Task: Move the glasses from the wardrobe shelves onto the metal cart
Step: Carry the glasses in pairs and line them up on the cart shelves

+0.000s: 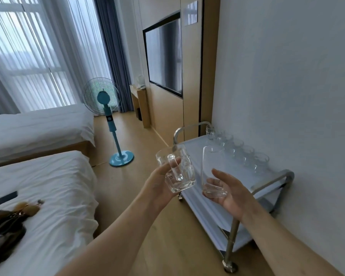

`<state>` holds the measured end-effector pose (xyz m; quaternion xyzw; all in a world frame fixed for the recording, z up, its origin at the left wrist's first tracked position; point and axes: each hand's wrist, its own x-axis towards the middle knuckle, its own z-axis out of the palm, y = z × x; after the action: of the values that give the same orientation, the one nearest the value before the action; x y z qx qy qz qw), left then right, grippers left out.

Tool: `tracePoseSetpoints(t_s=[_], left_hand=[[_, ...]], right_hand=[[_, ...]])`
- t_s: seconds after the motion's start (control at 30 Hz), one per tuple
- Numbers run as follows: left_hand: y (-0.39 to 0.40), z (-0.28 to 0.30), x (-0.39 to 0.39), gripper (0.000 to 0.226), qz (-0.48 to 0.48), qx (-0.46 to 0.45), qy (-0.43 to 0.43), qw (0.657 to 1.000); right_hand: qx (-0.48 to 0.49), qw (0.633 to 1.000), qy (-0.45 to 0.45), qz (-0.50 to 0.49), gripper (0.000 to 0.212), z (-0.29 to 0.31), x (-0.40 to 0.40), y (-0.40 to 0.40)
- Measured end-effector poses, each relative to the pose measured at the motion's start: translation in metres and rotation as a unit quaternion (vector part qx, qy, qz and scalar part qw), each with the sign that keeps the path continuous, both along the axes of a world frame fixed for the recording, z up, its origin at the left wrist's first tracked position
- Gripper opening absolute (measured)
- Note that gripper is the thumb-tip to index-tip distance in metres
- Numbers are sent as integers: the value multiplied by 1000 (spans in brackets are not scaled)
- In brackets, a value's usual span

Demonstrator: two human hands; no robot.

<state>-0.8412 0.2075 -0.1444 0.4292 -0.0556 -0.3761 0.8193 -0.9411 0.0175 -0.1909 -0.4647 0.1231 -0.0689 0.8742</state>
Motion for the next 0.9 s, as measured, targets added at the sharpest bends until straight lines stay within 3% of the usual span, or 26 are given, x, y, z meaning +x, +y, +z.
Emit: tracePoseSetpoints(t_s=[0.1,0.27,0.37,0.47,0.6,0.77,0.83,0.9], left_hand=[[-7,-15,28,31,-10,4,1,1000],[-31,-38,76,55,-23,35,12,999],[-50,-43,107,81,-21,39,8,999],[-74,-38,140,93,-25,49,-7,998],[-103,-32,183,94,-31,68,-13,997],[-135,-35,228,67,-37,98,11,994],[-146,-39,241,60,-33,115,15,993],[-155,-42,253,68,-30,139,12,990]], right_hand=[[-7,999,24,-24,42,-9,16,0],[-13,998,45,-42,61,-24,53,-23],[-7,998,39,-50,60,-25,84,-44],[-6,998,28,-50,54,-23,119,-69],[15,999,15,-32,39,-20,163,-99],[40,999,9,-11,18,-30,205,-134],[40,999,13,-11,17,-37,217,-144],[41,999,29,-22,25,-43,230,-152]])
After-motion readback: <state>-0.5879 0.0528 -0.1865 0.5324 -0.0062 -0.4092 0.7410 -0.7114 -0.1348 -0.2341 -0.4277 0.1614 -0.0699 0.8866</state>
